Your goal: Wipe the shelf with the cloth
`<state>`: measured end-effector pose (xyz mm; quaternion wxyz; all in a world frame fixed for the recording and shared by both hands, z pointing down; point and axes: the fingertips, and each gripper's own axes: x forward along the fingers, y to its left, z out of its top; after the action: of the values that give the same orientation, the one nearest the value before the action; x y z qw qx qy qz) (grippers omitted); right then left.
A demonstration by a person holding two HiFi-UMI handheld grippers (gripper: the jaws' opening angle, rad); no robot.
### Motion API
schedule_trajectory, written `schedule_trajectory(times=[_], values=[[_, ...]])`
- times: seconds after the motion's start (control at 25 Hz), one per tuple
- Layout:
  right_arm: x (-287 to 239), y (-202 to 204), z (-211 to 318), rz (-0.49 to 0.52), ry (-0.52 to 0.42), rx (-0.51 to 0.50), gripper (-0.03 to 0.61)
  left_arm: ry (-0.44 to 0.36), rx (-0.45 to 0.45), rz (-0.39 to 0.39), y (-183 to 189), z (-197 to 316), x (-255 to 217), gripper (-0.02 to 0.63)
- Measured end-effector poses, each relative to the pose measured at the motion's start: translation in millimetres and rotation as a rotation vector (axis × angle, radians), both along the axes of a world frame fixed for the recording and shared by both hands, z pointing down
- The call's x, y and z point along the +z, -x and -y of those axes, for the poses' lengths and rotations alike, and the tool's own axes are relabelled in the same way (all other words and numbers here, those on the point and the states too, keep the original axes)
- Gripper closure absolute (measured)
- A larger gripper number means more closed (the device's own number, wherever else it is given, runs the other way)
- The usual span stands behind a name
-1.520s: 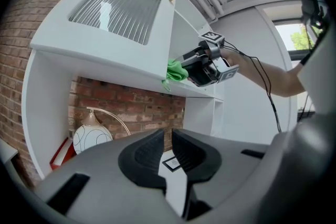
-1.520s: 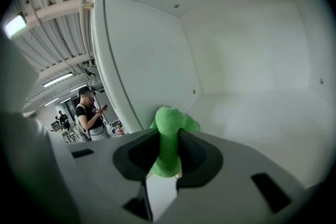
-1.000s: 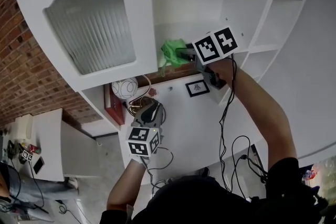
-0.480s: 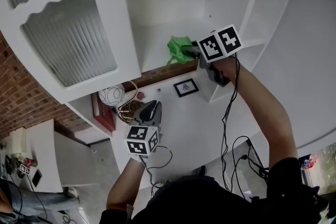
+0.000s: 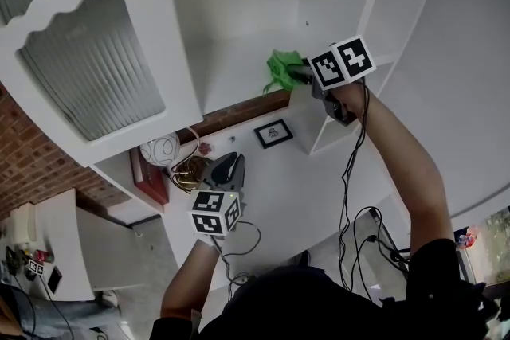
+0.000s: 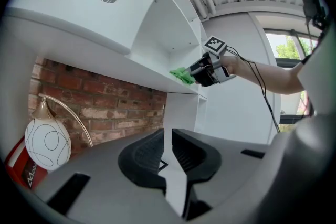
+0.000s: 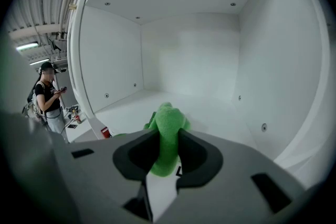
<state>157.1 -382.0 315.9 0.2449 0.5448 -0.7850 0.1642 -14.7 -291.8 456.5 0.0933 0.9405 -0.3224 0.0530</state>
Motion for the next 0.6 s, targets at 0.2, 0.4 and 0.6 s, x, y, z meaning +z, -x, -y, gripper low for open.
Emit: schedule_trajectory(times=[0.2,0.4,0.6], values=[[0.9,-29.7,-1.9,-0.038,-0.003,0.057,0.489,0.002,0.019,-0.005,-9.3,-0.8,1.0,0.568],[0.7,-58.9,-1.3,-0.081,-0.007,0.114,0.489,0.006,0.033,-0.007,-16.7,-0.1,2.0,0.568],[0.7,-78.0,-2.2,-0.135,-0.012,0.152,0.489,0.014,0.041,-0.005,-20.6,0.6,4.4,0.568]])
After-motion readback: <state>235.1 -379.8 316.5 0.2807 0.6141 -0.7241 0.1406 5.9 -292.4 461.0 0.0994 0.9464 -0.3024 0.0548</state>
